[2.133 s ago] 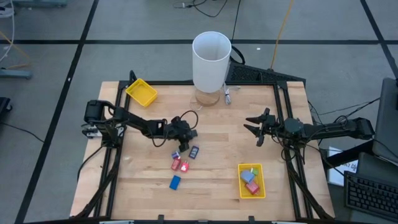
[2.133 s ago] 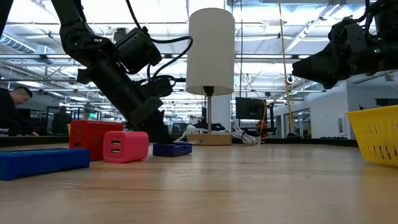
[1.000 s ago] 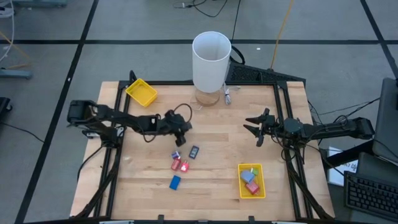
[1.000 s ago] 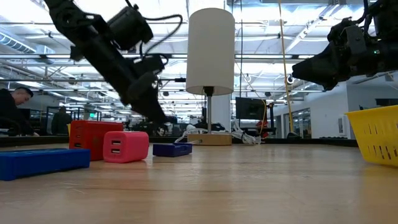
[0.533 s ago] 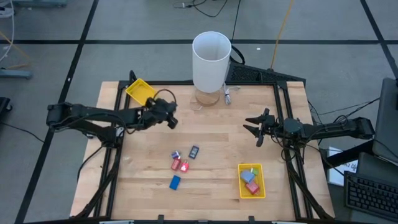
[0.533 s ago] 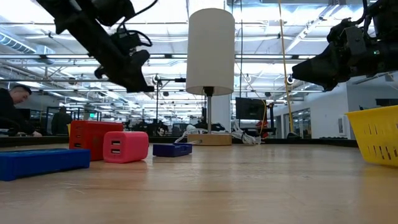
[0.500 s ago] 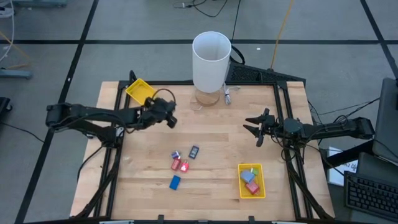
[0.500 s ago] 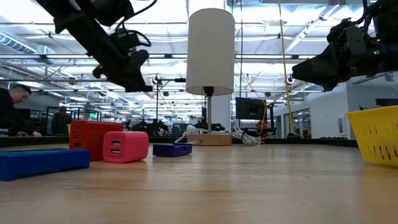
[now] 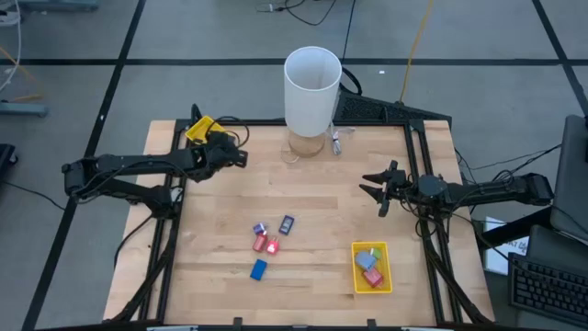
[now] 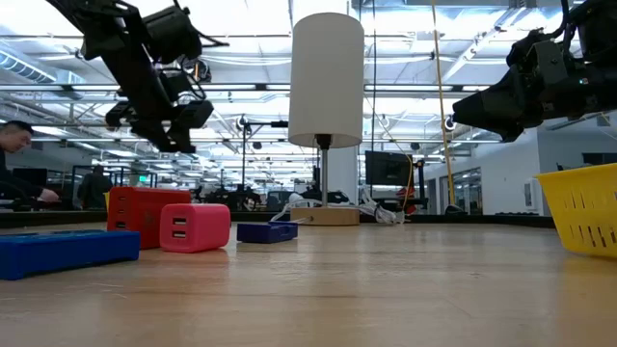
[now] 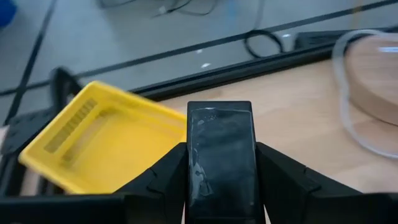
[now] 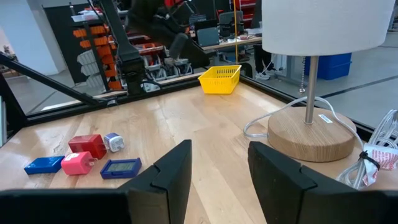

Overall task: Pick & Place Office items
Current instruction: Put the black digital timer into the top yellow bin, then put the violet charger adapter into the bottom yellow bin

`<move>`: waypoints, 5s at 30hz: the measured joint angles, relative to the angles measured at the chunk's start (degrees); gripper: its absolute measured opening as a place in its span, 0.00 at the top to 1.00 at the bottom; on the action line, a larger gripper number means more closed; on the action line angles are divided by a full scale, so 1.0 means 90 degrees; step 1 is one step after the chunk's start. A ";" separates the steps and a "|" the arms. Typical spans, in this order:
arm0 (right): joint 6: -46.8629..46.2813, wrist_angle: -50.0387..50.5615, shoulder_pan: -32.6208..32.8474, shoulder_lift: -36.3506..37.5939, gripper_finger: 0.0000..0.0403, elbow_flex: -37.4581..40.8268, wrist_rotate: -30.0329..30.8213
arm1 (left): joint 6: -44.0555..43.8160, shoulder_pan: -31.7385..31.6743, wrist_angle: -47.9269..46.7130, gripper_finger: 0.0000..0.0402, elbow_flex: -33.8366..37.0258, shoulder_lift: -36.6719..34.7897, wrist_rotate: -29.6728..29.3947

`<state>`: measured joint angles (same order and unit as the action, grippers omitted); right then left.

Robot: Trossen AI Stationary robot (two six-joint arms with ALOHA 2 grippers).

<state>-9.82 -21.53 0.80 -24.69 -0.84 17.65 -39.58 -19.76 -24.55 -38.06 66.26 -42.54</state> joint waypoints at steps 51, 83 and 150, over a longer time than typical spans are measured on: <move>-0.0005 -0.0004 0.0007 0.0000 0.64 0.0000 -0.0159 | 0.0027 -0.3056 0.1425 0.61 0.1104 0.0006 0.0791; -0.0005 0.0008 0.0007 0.0000 0.64 0.0000 -0.0155 | 0.0173 -0.3051 0.1348 0.58 0.1105 0.0012 0.0741; 0.1149 -0.0890 -0.0317 -0.0200 0.64 0.0000 0.0364 | 0.1894 0.2111 0.7515 0.64 0.1078 0.2000 0.4516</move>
<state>0.51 -29.54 -2.05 -26.49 -0.84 20.93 -22.53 -0.76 43.08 -28.36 84.26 -1.90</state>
